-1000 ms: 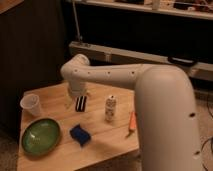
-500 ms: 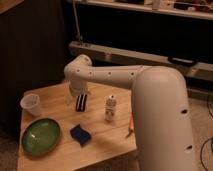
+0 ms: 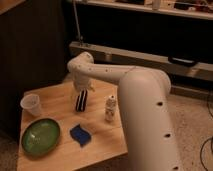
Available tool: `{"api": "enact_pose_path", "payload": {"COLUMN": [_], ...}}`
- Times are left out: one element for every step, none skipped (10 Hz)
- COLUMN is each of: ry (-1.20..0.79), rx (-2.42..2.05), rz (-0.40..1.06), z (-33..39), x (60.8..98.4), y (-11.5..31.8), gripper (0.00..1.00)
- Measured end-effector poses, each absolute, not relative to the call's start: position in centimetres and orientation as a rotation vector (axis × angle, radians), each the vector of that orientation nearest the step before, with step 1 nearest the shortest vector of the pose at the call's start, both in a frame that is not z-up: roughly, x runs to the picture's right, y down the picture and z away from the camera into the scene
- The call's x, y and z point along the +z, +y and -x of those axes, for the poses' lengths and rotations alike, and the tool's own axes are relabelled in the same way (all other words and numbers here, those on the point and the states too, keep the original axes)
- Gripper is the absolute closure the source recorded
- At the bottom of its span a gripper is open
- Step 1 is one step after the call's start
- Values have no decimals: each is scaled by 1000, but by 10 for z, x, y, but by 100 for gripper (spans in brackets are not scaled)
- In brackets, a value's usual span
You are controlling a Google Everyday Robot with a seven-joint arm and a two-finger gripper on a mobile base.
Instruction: Place the eraser on the white sponge
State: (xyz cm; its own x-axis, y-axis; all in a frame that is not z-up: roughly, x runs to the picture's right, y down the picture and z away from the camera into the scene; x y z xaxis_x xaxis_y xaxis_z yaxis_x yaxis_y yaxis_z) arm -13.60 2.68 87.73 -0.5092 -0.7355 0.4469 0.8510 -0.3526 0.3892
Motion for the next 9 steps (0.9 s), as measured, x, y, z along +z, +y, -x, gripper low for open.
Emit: {"api": "enact_pose_path", "payload": {"ry": [-746,-763,-781,-794,-807,-816,-823,-828,-830], "rx": [-1977,-1974,-1971,-1967,-1962,-1956,-1949,-1943,-1934], "rz": [231,224,216,215,224,235,245,258,268], "z": [133,134,138,141,142,141,140,141,143], "x": [885,893,901,910,917,926,933,936,939], "y": [29,32,34,36,40,44,48,51,54], "gripper": [20,20,20,20,20,20,20,20,20]}}
